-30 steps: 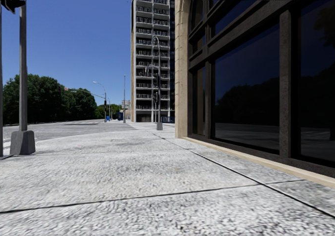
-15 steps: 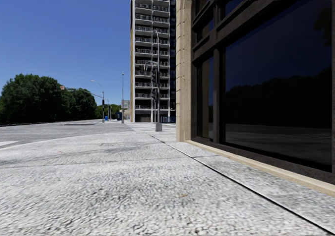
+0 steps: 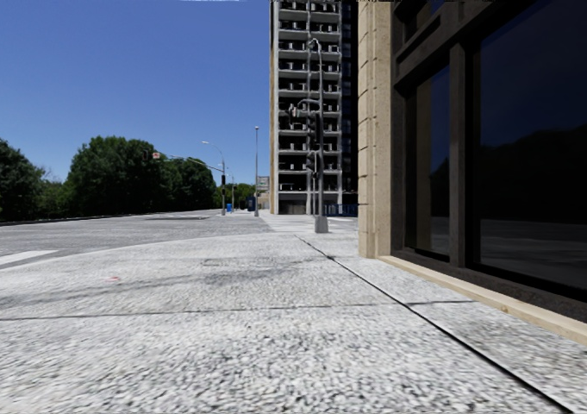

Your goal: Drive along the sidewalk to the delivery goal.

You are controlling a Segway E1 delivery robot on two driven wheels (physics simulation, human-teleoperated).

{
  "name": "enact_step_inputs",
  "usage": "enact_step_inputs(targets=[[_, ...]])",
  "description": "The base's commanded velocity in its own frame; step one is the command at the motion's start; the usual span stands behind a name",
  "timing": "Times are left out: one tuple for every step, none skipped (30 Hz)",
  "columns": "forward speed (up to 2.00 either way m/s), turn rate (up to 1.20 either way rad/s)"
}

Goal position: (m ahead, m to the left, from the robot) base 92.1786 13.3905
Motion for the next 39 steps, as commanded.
enact_step_inputs(targets=[[2.0, 0.28], [2.0, 0.28], [2.0, 0.0], [2.0, 0.0], [2.0, 0.0], [2.0, 0.0], [2.0, 0.0], [2.0, 0.0], [2.0, 0.0], [2.0, 0.0], [2.0, 0.0], [2.0, 0.0], [2.0, 0.0], [2.0, 0.0], [2.0, 0.0], [2.0, 0.0], [2.0, 0.0], [2.0, 0.23], [2.0, 0.38], [2.0, 0.45], [2.0, 0.45], [2.0, 0.46], [2.0, 0.3], [2.0, 0.0], [2.0, 0.0], [2.0, 0.0], [2.0, 0.0], [2.0, 0.0], [2.0, 0.0], [2.0, 0.0], [2.0, 0.0], [2.0, 0.0], [2.0, 0.0], [2.0, 0.0], [2.0, 0.0], [2.0, 0.0], [2.0, 0.0], [2.0, 0.0], [2.0, 0.0]])
